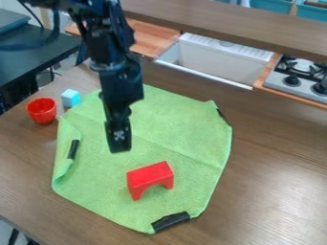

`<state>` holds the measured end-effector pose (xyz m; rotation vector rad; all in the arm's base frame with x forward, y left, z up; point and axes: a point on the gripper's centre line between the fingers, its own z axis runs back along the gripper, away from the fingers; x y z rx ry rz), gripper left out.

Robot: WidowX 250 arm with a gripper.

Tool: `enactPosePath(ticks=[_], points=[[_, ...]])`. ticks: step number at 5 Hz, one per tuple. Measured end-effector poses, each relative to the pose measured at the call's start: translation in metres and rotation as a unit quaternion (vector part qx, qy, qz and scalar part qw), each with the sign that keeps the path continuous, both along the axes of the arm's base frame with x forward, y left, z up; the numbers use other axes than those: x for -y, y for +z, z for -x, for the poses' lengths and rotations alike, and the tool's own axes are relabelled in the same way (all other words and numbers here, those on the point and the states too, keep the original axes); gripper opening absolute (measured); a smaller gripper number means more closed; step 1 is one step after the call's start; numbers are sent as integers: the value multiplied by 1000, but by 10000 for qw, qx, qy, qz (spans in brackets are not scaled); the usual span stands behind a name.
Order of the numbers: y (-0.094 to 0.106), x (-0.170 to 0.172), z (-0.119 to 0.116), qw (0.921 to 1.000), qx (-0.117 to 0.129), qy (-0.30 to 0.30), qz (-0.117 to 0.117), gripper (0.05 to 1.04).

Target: Remove the red object from the cloth

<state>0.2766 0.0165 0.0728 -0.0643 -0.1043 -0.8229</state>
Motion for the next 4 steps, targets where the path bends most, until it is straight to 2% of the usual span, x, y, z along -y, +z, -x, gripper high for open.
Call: enactPosePath(ticks=[2, 4], points=[[-16, 20, 0, 9996, 209, 178, -86, 999], [-47, 26, -2, 9995, -105, 258, -153, 999]])
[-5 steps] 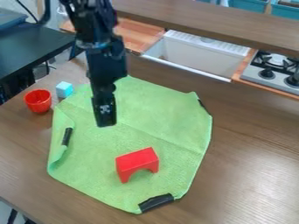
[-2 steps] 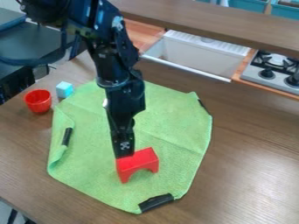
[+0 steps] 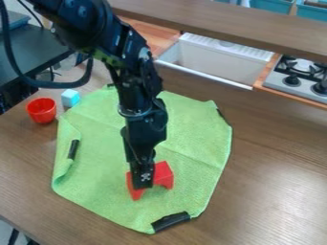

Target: Remove the red object from the cloth

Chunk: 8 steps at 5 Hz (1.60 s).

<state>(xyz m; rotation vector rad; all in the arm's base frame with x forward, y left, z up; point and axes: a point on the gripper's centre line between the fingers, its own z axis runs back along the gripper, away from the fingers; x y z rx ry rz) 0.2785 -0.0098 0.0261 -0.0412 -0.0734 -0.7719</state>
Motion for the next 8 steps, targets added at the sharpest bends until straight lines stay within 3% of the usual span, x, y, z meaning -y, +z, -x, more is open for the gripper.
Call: enactPosePath(ticks=[3, 4, 5, 6, 8], points=[[-17, 8, -1, 9998, -96, -59, -160, 956], [-21, 9, -1, 9996, -150, -43, -253, 676], [-20, 13, 0, 9995, -192, -8, -232, 587], [-16, 19, -2, 9997, -183, 14, -159, 587], [18, 48, -19, 9993, -101, 269, 224, 587]])
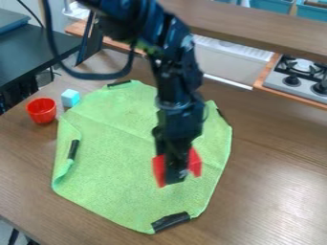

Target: Remove the red object from the cloth

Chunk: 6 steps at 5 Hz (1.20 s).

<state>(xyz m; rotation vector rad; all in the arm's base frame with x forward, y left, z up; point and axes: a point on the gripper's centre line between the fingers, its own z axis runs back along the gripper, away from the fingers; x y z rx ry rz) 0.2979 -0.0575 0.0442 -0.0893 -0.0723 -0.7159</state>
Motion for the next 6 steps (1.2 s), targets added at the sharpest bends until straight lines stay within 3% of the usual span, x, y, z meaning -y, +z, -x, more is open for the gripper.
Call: enactPosePath(ticks=[2, 4, 6], points=[[-11, 39, -24, 9969, -355, 690, 160, 587], [-18, 71, -40, 9875, -450, 1488, 266, 587], [-8, 93, -53, 9859, -248, 1620, 346, 587]])
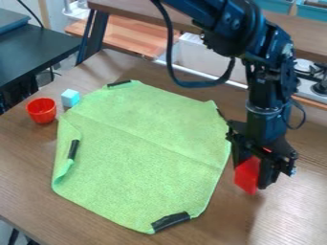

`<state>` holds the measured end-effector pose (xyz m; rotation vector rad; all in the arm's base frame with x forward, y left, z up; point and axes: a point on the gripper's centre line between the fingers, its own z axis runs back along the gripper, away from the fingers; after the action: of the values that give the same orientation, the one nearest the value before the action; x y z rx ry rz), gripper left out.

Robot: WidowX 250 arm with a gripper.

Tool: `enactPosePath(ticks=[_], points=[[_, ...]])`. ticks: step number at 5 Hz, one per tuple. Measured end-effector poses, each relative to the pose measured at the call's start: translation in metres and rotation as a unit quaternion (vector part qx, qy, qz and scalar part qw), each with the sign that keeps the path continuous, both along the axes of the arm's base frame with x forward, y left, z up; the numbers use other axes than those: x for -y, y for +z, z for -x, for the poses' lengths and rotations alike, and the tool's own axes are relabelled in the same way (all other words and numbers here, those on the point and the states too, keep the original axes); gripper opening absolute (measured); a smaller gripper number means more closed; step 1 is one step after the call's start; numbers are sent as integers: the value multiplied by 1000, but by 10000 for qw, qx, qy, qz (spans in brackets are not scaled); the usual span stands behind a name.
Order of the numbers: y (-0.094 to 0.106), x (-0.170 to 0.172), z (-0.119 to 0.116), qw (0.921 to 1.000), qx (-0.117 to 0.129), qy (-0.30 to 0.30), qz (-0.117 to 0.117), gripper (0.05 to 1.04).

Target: Remove the red object from the cloth

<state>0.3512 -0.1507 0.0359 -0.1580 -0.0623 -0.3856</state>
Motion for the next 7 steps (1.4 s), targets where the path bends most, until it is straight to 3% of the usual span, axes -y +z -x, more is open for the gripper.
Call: enactPosePath(ticks=[2, 3, 4, 5, 7], points=[[-12, 13, -7, 9999, 2, 92, -140, 587], [-27, 12, -6, 9997, -135, 15, -203, 661], [-27, 12, -7, 9997, -91, -89, -222, 935], [-24, 11, -5, 9994, -68, -253, -218, 1005], [41, -25, 7, 9985, 382, -339, 172, 1000]])
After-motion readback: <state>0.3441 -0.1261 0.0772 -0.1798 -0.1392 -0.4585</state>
